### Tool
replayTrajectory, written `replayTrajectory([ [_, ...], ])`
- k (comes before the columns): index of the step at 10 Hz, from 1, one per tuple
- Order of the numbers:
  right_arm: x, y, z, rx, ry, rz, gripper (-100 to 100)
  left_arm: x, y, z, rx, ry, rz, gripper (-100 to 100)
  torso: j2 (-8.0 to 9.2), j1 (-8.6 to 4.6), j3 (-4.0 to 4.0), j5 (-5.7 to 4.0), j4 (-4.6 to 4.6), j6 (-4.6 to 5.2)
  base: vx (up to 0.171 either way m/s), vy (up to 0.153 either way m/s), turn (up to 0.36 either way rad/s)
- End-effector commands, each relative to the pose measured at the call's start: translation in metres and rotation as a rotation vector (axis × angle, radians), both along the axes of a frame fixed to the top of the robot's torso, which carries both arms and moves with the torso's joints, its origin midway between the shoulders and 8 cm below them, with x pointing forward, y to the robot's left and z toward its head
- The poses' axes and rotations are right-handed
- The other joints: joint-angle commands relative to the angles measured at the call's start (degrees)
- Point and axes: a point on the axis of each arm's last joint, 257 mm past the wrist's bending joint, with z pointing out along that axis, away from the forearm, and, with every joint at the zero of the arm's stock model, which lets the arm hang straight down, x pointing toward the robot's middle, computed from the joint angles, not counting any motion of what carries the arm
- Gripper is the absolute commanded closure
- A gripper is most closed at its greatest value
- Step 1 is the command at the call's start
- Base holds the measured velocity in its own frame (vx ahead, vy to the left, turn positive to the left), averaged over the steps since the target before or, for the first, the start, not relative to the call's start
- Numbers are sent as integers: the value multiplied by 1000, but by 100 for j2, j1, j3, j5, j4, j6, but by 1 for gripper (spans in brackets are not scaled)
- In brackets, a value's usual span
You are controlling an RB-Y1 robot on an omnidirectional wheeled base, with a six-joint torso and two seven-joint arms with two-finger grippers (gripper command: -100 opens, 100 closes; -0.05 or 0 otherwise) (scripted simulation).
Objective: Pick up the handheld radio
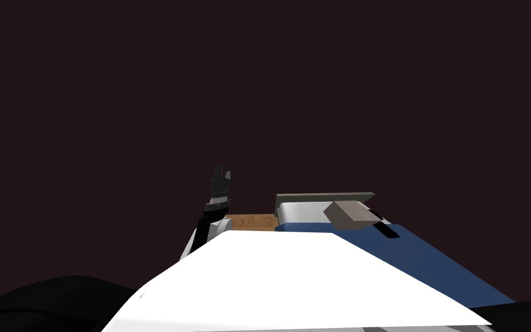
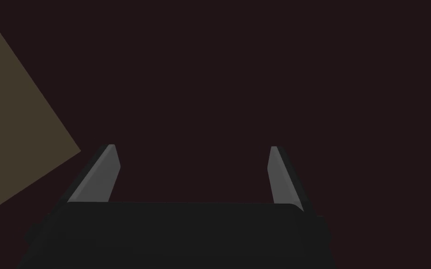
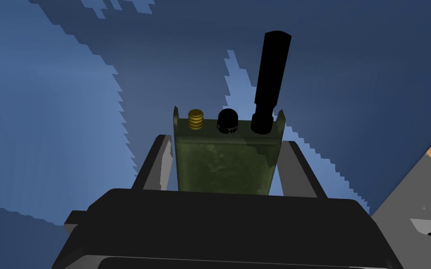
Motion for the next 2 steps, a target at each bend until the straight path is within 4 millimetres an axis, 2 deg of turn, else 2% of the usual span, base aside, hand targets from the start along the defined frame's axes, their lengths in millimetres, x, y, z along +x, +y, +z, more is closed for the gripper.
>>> replayTrajectory([
  [1,0,0,0,0,0,0,100,0,0,0,0,0,0,0,0,0,0,0,0,0,0,0,0],
  [2,1,0,0,0,-1,-2,0,0,0,0,0,0,0,0,3,-5,2,-1,0,1,0,0,0],
])
